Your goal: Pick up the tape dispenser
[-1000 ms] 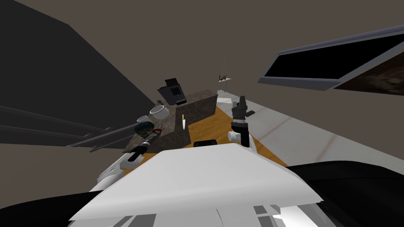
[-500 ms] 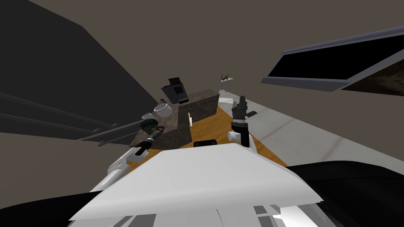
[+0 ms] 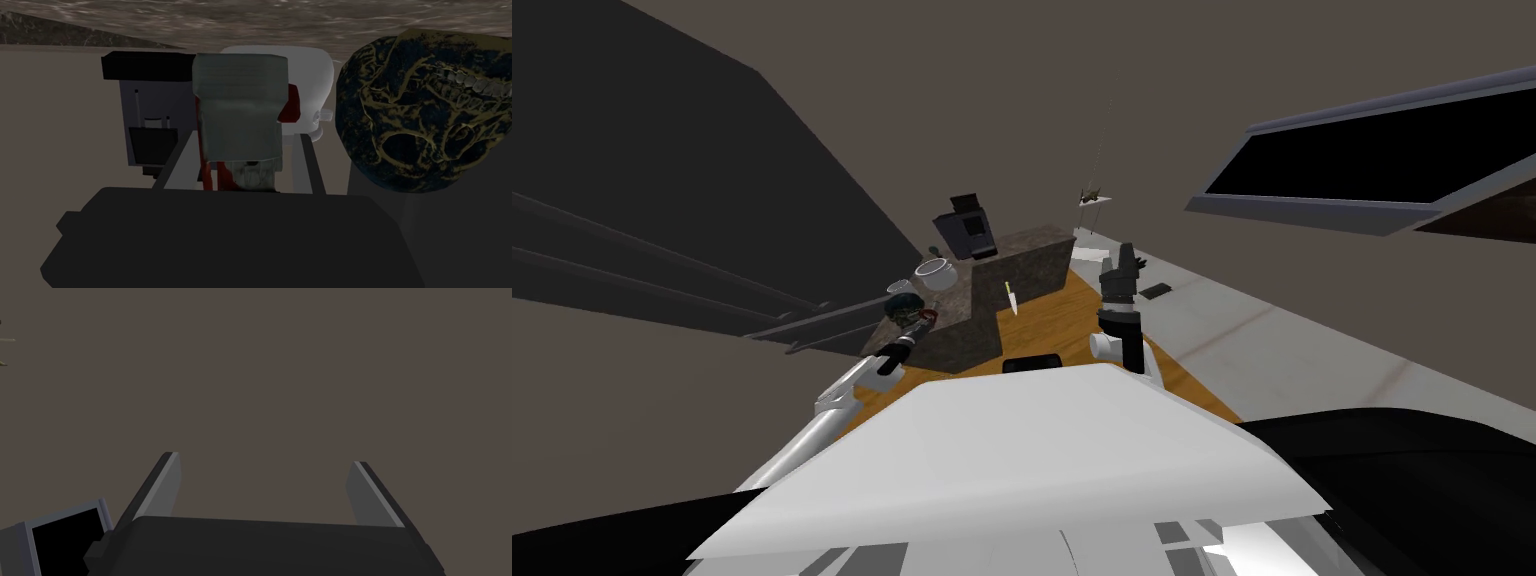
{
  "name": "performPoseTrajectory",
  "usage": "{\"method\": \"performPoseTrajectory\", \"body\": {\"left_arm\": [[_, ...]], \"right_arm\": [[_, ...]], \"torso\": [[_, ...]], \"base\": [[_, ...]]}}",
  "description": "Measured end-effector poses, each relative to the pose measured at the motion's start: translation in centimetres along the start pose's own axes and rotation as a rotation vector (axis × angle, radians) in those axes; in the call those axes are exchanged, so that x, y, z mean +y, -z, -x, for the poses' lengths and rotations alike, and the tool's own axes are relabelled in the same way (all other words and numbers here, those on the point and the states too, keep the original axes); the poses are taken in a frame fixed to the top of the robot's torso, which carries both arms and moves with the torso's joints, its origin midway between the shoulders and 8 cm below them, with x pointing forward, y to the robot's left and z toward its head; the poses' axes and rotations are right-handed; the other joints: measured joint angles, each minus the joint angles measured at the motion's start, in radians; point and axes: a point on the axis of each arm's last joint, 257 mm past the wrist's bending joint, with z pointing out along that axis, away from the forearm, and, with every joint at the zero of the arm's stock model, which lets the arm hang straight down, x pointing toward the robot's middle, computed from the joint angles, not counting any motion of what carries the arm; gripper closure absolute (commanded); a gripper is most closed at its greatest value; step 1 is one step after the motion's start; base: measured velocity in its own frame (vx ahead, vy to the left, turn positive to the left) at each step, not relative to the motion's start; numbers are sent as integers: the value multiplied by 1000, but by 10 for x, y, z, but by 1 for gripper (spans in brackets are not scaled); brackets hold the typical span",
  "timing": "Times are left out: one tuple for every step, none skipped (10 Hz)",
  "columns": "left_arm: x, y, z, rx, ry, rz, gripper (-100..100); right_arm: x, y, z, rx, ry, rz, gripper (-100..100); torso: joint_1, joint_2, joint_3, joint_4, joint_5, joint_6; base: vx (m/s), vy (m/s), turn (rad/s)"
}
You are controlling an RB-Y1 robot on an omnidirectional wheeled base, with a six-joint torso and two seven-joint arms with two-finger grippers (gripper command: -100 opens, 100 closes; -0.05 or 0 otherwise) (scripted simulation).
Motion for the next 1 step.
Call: {"method": "performPoseTrajectory", "body": {"left_arm": [[1, 0, 0, 1, 0, 5, 0]], "right_arm": [[0, 0, 0, 0, 0, 0, 0]], "torso": [[-1, -1, -1, 0, 0, 0]], "base": [[0, 0, 0]]}}
